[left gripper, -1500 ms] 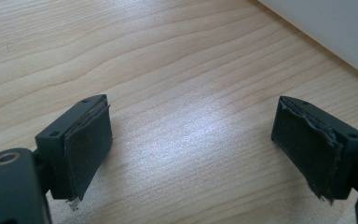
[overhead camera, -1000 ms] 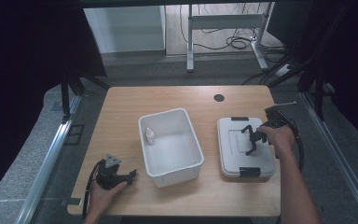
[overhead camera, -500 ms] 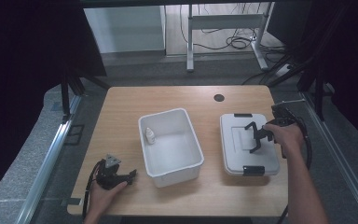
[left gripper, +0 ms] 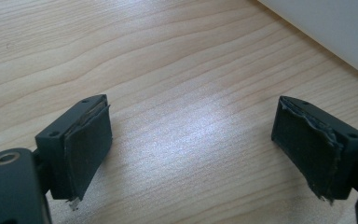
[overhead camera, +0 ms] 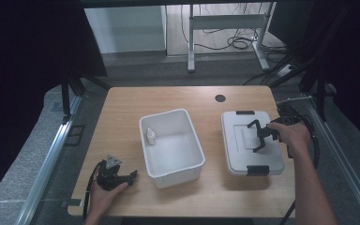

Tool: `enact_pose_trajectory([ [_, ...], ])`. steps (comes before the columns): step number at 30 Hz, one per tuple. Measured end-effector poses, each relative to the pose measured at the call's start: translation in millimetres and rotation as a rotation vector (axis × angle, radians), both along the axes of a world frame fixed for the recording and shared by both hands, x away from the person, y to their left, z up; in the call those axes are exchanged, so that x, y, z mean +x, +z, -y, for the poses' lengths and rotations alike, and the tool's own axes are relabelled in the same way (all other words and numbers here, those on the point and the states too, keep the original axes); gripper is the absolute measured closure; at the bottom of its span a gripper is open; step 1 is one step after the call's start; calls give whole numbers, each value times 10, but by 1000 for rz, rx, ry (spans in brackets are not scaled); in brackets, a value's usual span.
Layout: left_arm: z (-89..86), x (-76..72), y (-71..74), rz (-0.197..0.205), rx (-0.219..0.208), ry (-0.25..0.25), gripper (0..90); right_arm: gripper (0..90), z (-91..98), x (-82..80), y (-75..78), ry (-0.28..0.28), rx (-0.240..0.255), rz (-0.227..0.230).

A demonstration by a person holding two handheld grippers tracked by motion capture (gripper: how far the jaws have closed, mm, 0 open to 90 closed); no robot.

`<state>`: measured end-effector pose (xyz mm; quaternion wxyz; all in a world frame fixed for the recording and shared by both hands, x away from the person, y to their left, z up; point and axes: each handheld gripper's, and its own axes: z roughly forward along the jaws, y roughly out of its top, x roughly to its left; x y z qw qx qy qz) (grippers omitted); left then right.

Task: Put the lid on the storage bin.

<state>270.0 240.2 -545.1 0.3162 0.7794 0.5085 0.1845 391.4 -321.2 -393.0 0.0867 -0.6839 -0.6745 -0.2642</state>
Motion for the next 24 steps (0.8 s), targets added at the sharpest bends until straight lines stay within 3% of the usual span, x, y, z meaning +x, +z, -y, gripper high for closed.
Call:
enact_pose_trajectory([
  [24, 0, 0, 0, 0, 0, 0, 121, 849, -82, -40, 177, 29, 24, 27],
])
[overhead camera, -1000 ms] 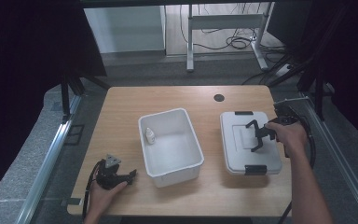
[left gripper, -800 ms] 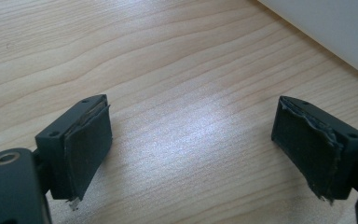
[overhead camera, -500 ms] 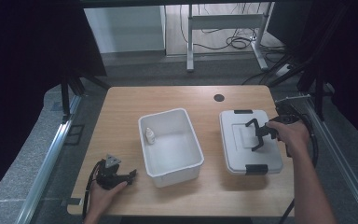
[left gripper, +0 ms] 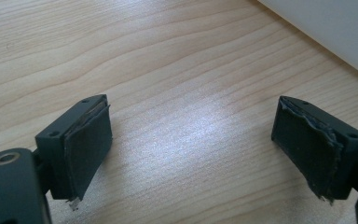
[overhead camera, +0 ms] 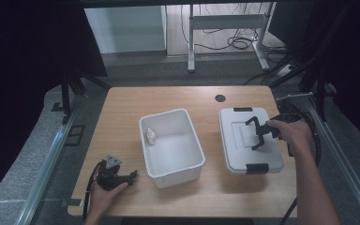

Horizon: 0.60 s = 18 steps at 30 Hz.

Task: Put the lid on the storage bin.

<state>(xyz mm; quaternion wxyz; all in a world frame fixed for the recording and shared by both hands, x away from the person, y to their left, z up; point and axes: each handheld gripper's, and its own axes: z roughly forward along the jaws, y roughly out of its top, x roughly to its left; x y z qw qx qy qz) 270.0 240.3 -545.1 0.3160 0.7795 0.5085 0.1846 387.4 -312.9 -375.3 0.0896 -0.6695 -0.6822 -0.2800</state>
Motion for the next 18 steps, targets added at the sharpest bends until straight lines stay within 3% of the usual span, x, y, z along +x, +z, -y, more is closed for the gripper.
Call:
enact_pose_trajectory([
  [18, -1, 2, 1, 0, 1, -1, 121, 849, -222, -58, 336, 63, 6, 54],
])
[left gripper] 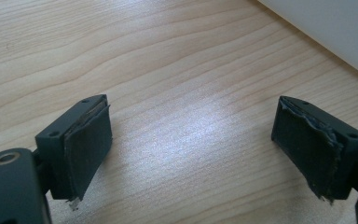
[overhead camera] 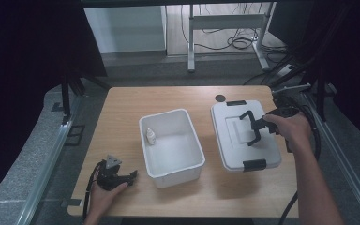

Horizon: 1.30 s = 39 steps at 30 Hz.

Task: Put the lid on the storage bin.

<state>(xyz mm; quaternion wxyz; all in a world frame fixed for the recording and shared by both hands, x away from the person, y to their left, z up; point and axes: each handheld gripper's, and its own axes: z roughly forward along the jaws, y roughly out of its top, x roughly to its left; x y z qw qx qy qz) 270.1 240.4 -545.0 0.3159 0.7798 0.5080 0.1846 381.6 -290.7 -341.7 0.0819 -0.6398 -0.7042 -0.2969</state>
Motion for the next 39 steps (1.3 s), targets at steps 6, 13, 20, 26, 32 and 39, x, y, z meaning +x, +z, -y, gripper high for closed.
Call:
enact_pose_trajectory([
  [6, 0, 0, 0, 0, 0, 0, 121, 850, -17, -16, 50, 6, 7, 4],
  [13, 0, 0, 0, 0, 0, 0, 120, 849, -31, -33, 124, 15, 7, 14],
  [20, 0, 0, 0, 0, 0, 0, 121, 850, -114, -30, 184, 35, 14, 21],
  [26, 0, 0, 0, 0, 0, 0, 120, 849, -227, -20, 231, 52, 18, 26],
  [32, 0, 0, 0, 0, 0, 0, 121, 850, -340, -6, 257, 77, 21, 31],
  [39, 0, 0, 0, 0, 1, 0, 120, 850, -475, 25, 259, 91, 30, 33],
])
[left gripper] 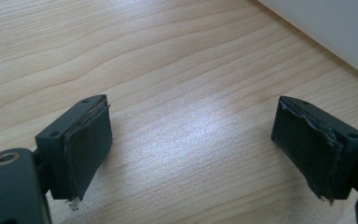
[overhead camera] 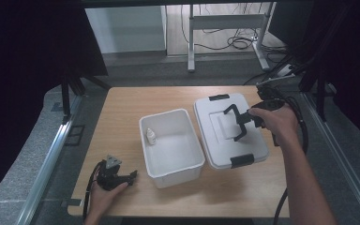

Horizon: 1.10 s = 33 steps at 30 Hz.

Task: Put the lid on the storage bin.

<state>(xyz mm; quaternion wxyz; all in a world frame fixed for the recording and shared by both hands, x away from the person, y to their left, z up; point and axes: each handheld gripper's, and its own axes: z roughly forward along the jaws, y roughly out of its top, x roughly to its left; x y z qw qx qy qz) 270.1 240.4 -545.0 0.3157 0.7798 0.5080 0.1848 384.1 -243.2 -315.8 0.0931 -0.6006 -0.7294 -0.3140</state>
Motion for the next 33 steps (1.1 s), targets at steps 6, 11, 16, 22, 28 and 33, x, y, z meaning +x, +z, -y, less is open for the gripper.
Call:
enact_pose_trajectory([
  [6, 0, 0, 0, 0, 0, 0, 120, 850, -104, 20, -6, 16, 4, -3],
  [11, 0, 0, 0, 0, 0, 0, 121, 849, -176, 31, -4, 24, 11, -1],
  [16, 0, 0, 0, 0, 0, 0, 121, 849, -234, 40, -6, 26, 17, 0],
  [22, 0, 0, 0, 0, 0, 0, 121, 849, -320, 54, -21, 34, -2, -8],
  [28, -3, 2, 2, -2, 3, -4, 120, 849, -417, 59, -7, 47, 3, -7],
  [33, -3, 2, 1, -1, 3, -4, 120, 849, -491, 66, 2, 46, 17, -9],
])
